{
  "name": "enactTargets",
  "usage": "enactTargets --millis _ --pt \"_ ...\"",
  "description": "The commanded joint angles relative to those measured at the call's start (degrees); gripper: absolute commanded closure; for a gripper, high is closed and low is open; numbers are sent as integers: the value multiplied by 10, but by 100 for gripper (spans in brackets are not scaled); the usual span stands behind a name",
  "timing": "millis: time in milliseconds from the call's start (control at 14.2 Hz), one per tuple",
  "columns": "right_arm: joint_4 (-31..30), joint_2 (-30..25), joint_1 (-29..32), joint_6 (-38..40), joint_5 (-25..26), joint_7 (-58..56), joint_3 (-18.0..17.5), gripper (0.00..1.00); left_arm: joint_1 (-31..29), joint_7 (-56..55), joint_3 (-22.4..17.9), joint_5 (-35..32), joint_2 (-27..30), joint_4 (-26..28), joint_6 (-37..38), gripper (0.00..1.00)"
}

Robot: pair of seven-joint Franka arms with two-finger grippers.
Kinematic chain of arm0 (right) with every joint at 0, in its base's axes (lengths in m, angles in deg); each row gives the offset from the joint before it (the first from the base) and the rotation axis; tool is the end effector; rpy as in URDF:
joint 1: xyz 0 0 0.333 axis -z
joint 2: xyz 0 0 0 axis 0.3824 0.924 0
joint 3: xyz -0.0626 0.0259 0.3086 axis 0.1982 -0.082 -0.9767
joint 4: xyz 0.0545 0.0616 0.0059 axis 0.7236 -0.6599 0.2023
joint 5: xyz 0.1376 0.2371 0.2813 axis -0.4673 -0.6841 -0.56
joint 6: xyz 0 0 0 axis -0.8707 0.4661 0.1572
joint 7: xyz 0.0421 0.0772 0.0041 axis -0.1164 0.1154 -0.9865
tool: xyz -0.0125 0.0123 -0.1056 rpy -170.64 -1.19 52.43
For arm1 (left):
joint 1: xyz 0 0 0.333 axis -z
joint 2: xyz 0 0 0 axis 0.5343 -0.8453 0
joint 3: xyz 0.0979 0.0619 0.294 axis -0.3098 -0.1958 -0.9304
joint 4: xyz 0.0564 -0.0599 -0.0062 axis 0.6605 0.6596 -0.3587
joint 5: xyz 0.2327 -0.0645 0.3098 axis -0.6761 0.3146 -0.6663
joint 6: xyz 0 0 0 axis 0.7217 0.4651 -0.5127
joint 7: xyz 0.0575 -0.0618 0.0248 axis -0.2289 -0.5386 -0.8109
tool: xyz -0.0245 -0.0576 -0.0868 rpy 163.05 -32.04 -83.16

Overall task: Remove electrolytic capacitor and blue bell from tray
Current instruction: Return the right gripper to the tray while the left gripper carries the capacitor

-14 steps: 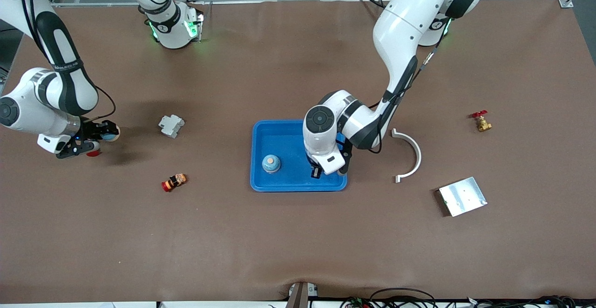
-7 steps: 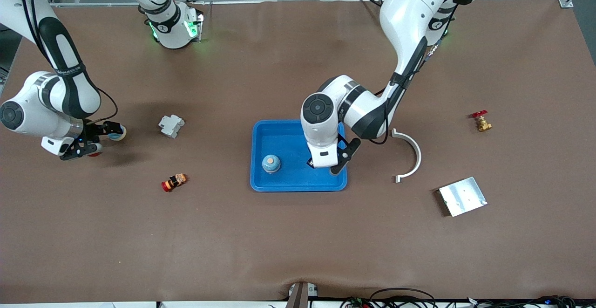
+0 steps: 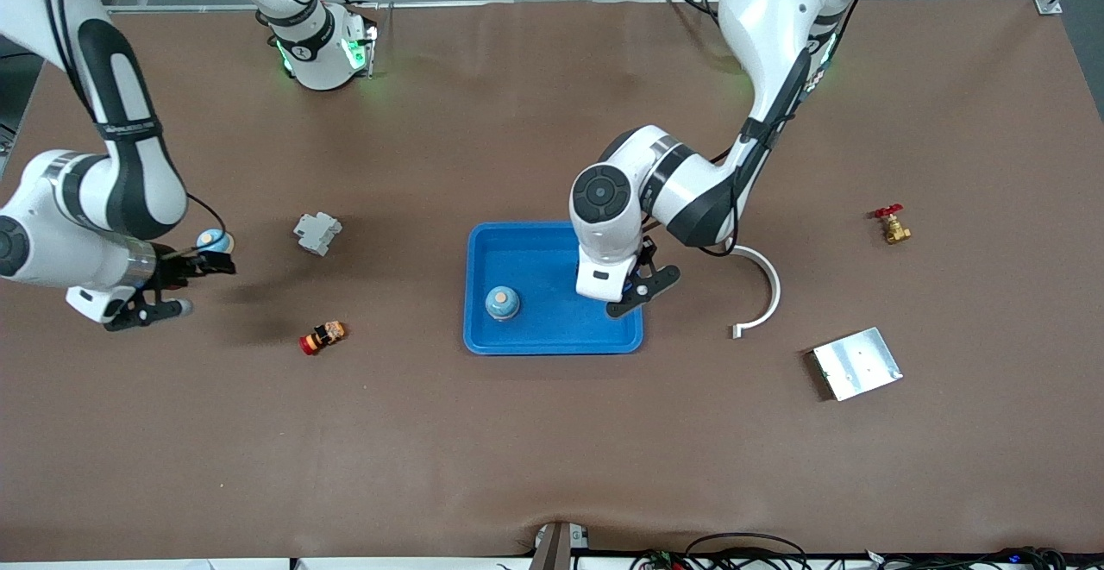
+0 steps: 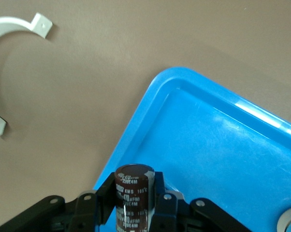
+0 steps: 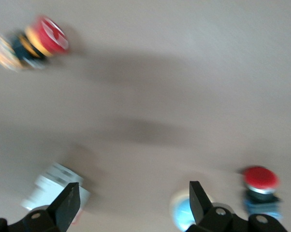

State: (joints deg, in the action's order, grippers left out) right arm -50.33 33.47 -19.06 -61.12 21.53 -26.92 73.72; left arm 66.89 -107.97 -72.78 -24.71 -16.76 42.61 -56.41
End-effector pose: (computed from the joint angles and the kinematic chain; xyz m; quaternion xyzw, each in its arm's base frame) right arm 0.5970 -0.0646 0.2881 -0.9917 -0.0805 0.0939 0.0359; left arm 0.5577 -0.4388 0.2909 -0.9677 -0.2421 -0.0114 0.0686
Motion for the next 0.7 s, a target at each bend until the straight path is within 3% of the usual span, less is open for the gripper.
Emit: enactTargets --millis 0,141,352,634 --pt "36 10 -79 10 -17 156 5 0 -37 64 23 -5 52 53 -14 100" --pt "70 31 -127 10 -28 283 -1 0 -68 92 42 -8 74 90 -43 100" --pt "144 76 -181 10 -82 423 -1 0 -94 177 45 -10 123 188 -132 100" --pt "208 111 -270 9 -71 651 3 0 -119 244 45 -13 145 262 -183 100"
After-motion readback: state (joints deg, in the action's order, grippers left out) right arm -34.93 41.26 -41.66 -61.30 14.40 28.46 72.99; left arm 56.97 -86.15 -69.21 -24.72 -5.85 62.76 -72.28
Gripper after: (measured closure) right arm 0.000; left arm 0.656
